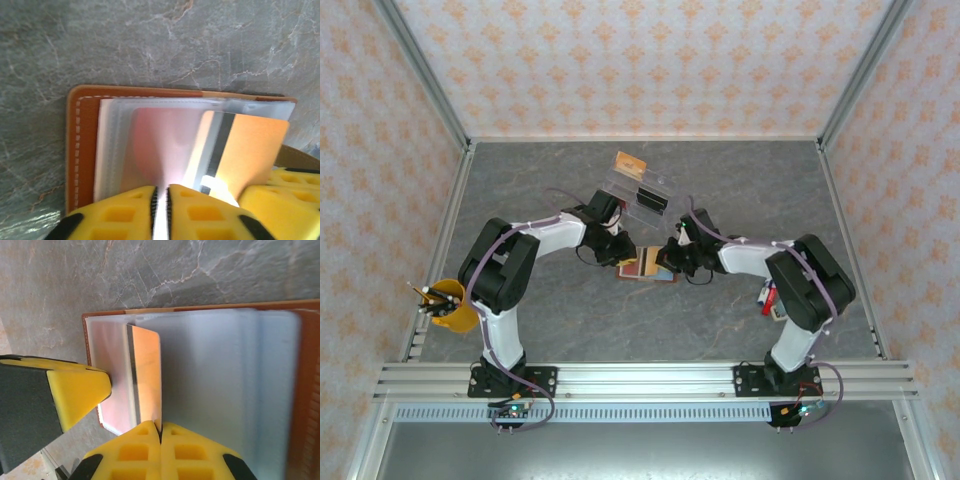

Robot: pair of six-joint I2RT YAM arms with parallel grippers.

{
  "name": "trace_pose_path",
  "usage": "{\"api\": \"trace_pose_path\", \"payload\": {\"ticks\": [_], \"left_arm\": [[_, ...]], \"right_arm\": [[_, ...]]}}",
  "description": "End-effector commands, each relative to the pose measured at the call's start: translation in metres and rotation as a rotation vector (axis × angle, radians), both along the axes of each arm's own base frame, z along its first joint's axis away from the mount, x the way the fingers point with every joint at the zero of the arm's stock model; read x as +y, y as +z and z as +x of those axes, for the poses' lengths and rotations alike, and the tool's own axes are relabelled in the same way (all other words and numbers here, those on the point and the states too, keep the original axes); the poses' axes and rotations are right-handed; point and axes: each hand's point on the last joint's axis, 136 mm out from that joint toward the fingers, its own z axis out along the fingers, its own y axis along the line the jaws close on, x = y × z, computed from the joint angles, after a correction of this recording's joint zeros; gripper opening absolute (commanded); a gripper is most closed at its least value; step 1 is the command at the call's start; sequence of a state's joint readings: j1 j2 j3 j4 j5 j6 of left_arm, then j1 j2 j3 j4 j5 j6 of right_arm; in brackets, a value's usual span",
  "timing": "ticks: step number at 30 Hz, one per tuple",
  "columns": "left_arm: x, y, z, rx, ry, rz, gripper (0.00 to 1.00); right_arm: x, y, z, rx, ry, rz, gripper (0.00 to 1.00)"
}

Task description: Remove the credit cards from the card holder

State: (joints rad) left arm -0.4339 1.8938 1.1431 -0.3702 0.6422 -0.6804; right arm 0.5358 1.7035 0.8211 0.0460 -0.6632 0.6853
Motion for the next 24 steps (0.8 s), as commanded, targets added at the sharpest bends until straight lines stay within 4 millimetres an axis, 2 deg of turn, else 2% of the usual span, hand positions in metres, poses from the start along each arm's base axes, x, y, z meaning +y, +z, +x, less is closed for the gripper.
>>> {"api": "trace_pose_path", "payload": {"ticks": [1,6,10,13,16,20,24], "left_arm": [[0.019,0.008,-0.004,0.004,0.023,0.100,0.26],[0.020,0.047,0.013,-0.080,0.036,0.086,0.43],[0.035,0.074,0.022,-0.142,0.074,0.095,0.57],[0.058,0.089,0.024,-0.182,0.107,0.145,0.67],[0.091,0.100,0.021,-0.220,0.144,0.248,0.74],[0.130,0.114,0.010,-0.256,0.187,0.339,0.84],[0.167,0.127,-0.005,-0.305,0.194,0.464,0.97]], "right_arm": [[-0.028,-0.004,-0.011,-0.006,-0.013,-0.125,0.00],[-0.034,0.033,-0.014,-0.121,0.033,-0.132,0.00],[-0.039,0.072,-0.010,-0.258,0.062,-0.150,0.00],[-0.043,0.106,0.000,-0.395,0.075,-0.175,0.00],[-0.043,0.137,0.014,-0.522,0.090,-0.203,0.00],[-0.033,0.177,0.041,-0.667,0.129,-0.233,0.00],[-0.015,0.201,0.072,-0.783,0.181,-0.264,0.00]]}}
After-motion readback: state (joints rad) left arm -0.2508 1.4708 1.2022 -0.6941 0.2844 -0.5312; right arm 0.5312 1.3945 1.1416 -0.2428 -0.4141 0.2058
